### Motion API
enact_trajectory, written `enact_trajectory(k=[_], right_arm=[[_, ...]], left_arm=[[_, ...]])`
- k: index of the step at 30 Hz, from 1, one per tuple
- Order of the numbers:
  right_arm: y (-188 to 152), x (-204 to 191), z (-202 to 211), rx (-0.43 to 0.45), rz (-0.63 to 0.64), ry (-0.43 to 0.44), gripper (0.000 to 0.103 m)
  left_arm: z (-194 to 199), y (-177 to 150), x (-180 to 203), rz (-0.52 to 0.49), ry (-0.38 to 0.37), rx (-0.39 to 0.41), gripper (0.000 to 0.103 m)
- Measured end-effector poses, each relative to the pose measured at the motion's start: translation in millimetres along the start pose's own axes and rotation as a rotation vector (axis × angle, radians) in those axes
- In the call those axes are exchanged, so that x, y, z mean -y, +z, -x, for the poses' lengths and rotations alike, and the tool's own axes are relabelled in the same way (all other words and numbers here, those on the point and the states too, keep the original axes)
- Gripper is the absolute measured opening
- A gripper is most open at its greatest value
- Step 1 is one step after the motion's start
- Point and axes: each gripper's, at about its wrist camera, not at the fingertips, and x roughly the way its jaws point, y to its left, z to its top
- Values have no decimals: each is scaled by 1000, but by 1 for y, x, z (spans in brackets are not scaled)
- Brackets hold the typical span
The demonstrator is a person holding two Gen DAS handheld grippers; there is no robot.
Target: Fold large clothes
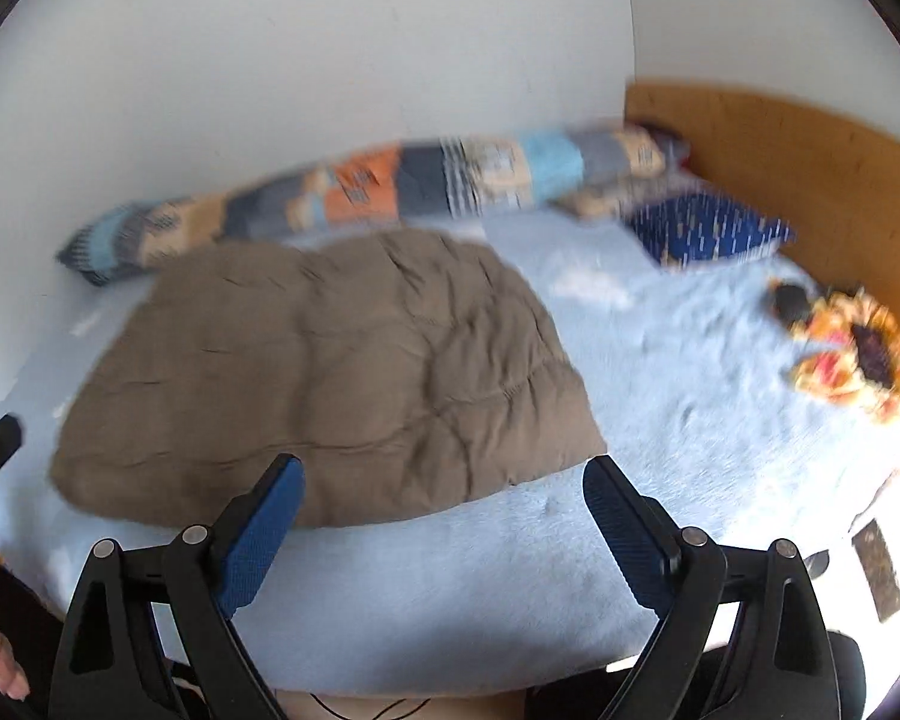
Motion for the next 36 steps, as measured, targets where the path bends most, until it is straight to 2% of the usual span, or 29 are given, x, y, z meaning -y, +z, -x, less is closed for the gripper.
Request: enact_trajectory(k=[3, 5, 7, 9, 10, 13, 14, 15, 16, 18, 20, 23, 27, 29, 36], right_arm=[[-24, -16, 63, 118, 23, 68, 103], [-28, -25, 82, 139, 67, 83, 103], [-22, -31, 93, 178, 95, 79, 103], [-17, -34, 87, 161, 100, 71, 103], [-15, -39, 79, 132, 108, 67, 103], [-17, -51, 54, 39, 153, 34, 103], [-18, -53, 51, 31, 155, 31, 103], [-20, -55, 49, 28, 153, 30, 103], [-18, -56, 43, 22, 152, 24, 103], [-14, -59, 34, 10, 150, 29, 103], [-7, -63, 22, -17, 152, 31, 103], [-3, -66, 7, -18, 184, -25, 103], [-12, -61, -15, -82, 168, -30, 103], [-13, -60, -18, -91, 168, -34, 103], [-17, -62, -25, -106, 177, -27, 103]], left_arm=[[36, 0, 9, -36, -29, 8, 103], [45, -4, 13, -31, -6, -32, 103], [45, -5, 15, -42, 8, -36, 103], [40, -3, 14, -23, 5, -31, 103], [35, -3, 12, 4, -1, -54, 103], [22, -2, 5, 22, -70, -119, 103], [19, -2, 2, 20, -104, -130, 103], [17, -2, 0, 15, -108, -132, 103], [16, -2, 0, 7, -97, -125, 103], [13, 1, 5, -60, -25, -101, 103], [4, 7, 11, -126, -3, -139, 103], [-11, 4, 11, -122, 23, -192, 103], [-34, -3, 1, -50, -10, -284, 103], [-41, -6, 0, -46, 11, -300, 103], [-62, -17, 11, -81, -18, -418, 103]])
